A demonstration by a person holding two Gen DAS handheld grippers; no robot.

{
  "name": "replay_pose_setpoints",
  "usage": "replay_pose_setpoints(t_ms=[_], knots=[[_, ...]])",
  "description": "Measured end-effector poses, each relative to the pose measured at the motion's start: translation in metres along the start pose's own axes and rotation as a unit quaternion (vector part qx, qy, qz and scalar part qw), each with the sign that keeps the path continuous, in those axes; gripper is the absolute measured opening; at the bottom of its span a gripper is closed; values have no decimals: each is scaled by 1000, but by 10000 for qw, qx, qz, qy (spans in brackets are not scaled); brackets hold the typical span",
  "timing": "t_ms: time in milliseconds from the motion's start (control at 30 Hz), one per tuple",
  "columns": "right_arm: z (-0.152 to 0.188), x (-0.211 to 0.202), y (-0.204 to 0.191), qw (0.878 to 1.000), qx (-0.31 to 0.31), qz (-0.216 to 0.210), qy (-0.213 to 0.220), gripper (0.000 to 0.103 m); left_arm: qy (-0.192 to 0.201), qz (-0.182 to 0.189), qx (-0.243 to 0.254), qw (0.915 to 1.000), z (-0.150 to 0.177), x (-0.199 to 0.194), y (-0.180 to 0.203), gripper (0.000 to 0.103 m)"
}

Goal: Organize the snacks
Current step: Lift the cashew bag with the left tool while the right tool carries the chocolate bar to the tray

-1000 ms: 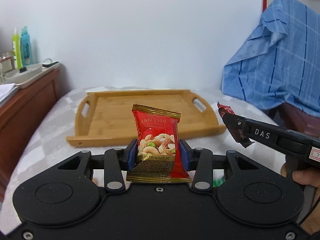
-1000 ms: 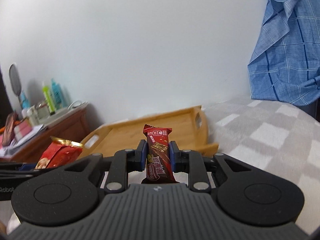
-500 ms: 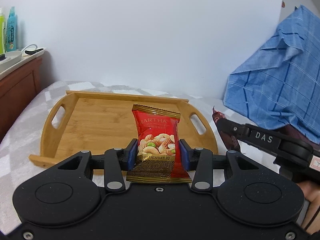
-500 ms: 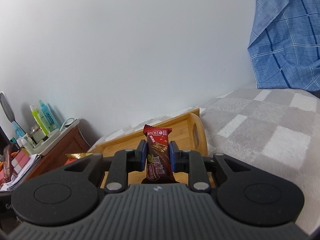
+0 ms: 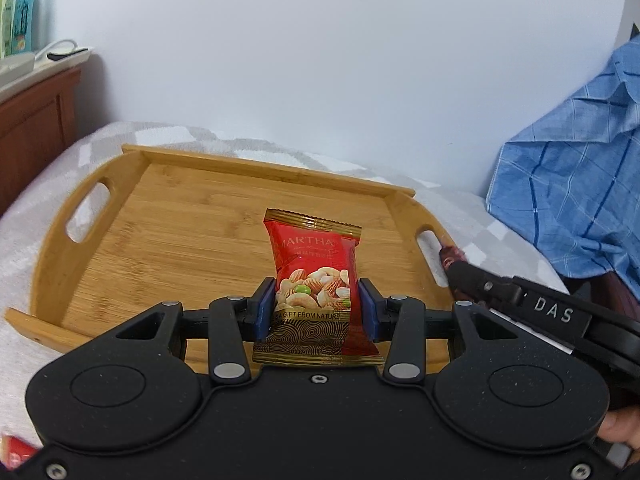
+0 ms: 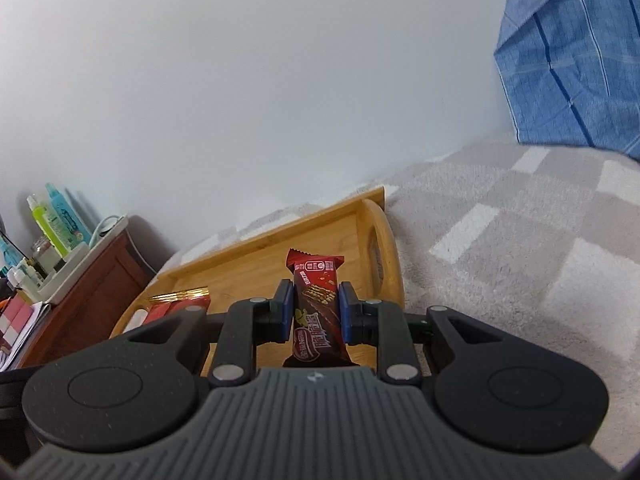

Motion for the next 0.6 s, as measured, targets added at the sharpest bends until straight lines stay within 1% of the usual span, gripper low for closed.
replay_pose_setpoints(t_ms=[100,267,600], knots=[[4,8,1,9999,-54,58,-107,28,-61,70,-13,10000,5,10,2,41],[9,19,4,9995,-112,160,-231,28,-271,68,-187,9994,11,26,-1,41],[11,29,3,9990,-181,202,-366,28,-295,55,-224,9993,16,35,0,41]])
Point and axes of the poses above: each gripper's, at about its wrist camera, not at the fingertips, and x roughly the way its jaws point, y to its right, z to its underside, the point moved 9 cm from there along x, roughly the way its jaws point
